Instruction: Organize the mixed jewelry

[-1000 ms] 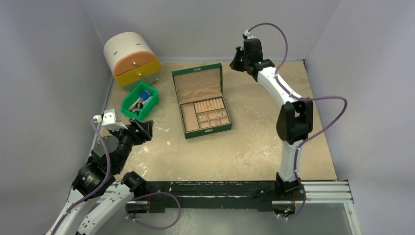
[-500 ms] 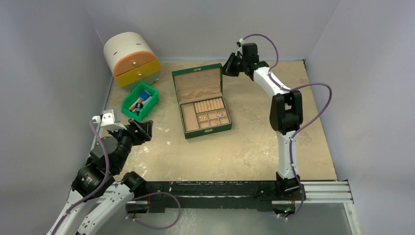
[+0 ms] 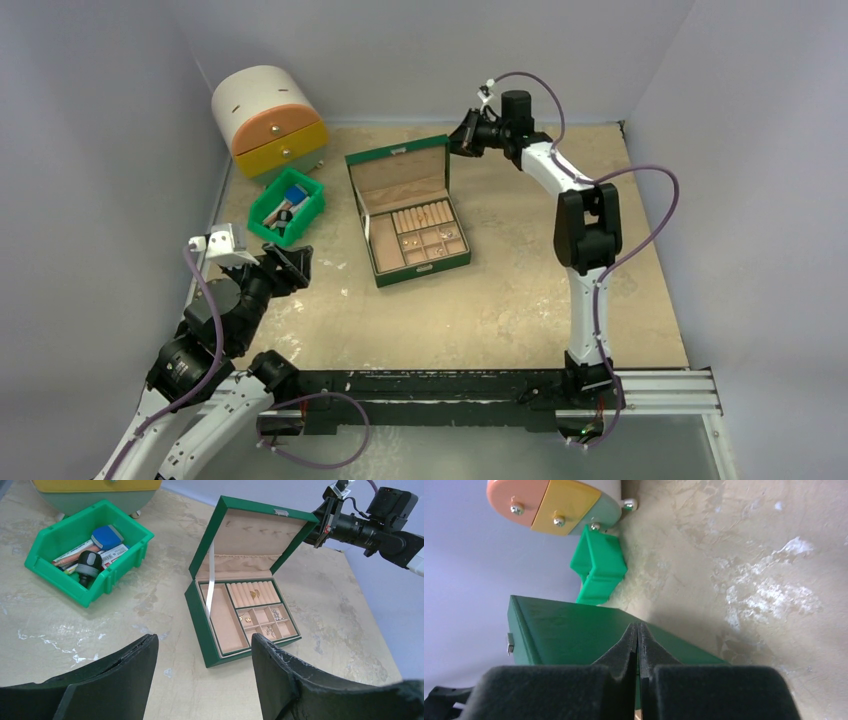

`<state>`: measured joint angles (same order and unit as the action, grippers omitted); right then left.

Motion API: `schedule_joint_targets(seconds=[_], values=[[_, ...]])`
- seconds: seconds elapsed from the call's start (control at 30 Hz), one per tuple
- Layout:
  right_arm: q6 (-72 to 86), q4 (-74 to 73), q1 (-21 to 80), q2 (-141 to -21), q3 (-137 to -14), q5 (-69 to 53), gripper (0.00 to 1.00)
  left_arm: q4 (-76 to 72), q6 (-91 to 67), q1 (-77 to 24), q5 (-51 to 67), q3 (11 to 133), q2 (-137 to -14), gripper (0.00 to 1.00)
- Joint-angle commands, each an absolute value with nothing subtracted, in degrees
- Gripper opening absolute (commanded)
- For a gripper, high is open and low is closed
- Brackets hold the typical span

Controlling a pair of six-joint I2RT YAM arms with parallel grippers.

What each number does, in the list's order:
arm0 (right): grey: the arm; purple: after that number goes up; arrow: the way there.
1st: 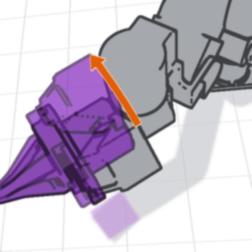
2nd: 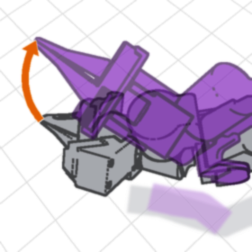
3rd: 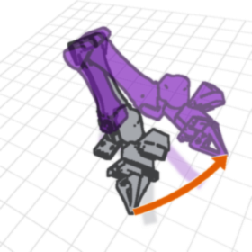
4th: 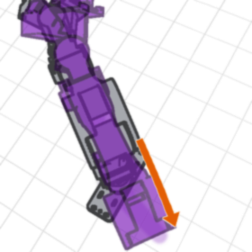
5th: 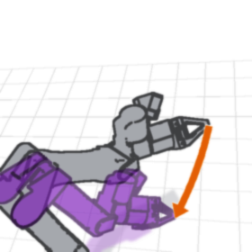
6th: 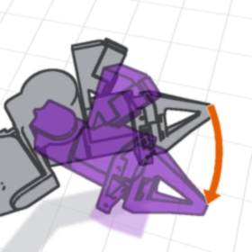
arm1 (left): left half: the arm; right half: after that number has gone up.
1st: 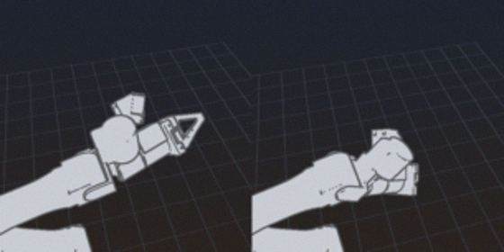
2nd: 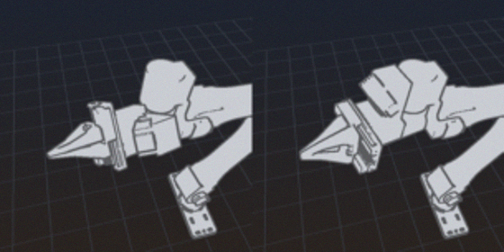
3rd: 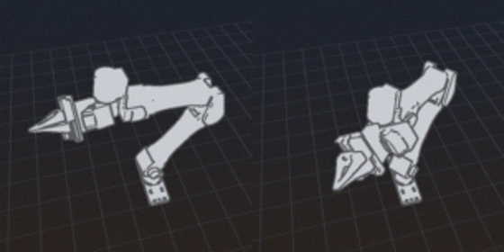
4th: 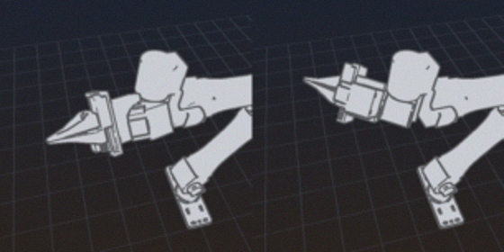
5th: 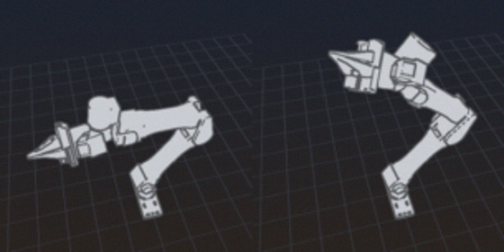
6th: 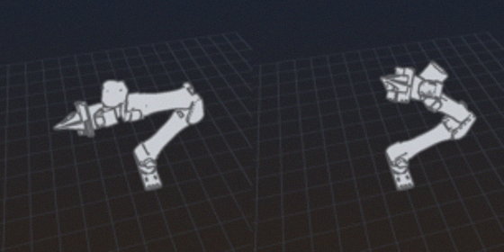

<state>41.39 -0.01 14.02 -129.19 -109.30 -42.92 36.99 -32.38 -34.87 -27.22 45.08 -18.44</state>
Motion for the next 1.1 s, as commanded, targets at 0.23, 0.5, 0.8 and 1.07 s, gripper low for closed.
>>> schedule_joint_targets(seconds=[0.23,0.5,0.8,1.07], values=[[40.89,9.19,14.66,-116.21,-94.84,-50.58,0.0,34.28,-32.69,-34.63,-26.8,44.58,-18.07,0.68],[34.23,5.81,14.75,-105.64,-83.54,-45.62,0.0,34.28,-32.69,-34.63,-26.8,44.68,-18.79,0.68],[24.83,-6.26,18.36,-95.34,-80.26,-35.78,0.0,34.36,-32.78,-34.63,-26.81,44.69,-19.64,0.68],[17.43,-18.95,30.55,-91.68,-81.72,-13.9,0.0,34.37,-32.82,-34.54,-26.89,44.69,-20.04,0.68]])
